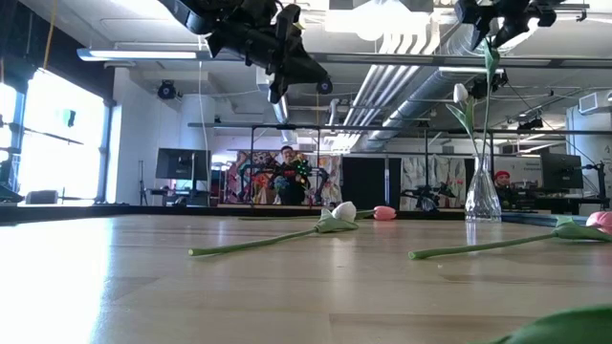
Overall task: Sort flowers into vase by color
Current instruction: Put the left white tulip into the transparent vase
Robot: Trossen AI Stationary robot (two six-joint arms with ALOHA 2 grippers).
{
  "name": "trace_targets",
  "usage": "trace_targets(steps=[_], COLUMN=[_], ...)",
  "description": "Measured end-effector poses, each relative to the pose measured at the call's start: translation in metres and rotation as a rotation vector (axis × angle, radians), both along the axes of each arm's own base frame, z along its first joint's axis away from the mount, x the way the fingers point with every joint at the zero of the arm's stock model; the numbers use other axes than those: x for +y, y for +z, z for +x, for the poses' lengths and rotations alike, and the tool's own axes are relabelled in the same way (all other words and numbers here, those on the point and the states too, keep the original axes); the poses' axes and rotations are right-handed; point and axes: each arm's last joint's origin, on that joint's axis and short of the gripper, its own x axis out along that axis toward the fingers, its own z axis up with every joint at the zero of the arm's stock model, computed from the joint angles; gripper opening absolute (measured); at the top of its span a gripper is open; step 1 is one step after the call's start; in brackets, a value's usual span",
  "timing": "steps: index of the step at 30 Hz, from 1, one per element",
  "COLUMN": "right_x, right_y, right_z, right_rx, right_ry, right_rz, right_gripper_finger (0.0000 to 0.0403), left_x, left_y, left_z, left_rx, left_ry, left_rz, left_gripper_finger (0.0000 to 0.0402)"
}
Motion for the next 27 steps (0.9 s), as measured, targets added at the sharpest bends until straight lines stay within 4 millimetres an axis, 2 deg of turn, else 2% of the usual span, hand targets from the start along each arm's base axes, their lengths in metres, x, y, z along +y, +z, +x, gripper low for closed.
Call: trace_targets(steps=[5, 10, 20, 23, 25, 27], right_x=[0.001, 0.002, -0.010, -0.010, -0.015, -0.022], right_y=[0.012, 0.018, 0.000, -0.012, -0.022, -0.032], right_z=[0.000, 0.000, 0.019, 0.031, 0.040, 0.048], right_rx=[-0.070, -0.088, -0.002, 0.049, 0.120, 0.173], right_ry=[0.037, 0.040, -0.074, 0.015, 0.105, 0.122], right_rz=[-0.051, -0.065, 0.011, 0.112, 0.192, 0.252], right_gripper_finger=[0.0257, 0.0297, 0.0303, 0.0303, 0.0303, 0.0303], left_x=[0.003, 0.008, 0.011, 0.010, 0.010, 0.010], left_y=[-0.002, -0.003, -0.002, -0.002, -0.002, -0.002], left_z=[-0.005, -0.011, -0.012, -0.012, -0.012, -0.012], left_rx=[0.031, 0.053, 0.041, 0.038, 0.037, 0.037], left_ry=[0.011, 0.008, -0.009, -0.022, -0.025, -0.030], left_rz=[-0.019, -0.036, -0.004, -0.002, -0.002, 0.006], left_gripper_finger=[0.0040, 0.0040, 0.0040, 0.0040, 0.0040, 0.0040])
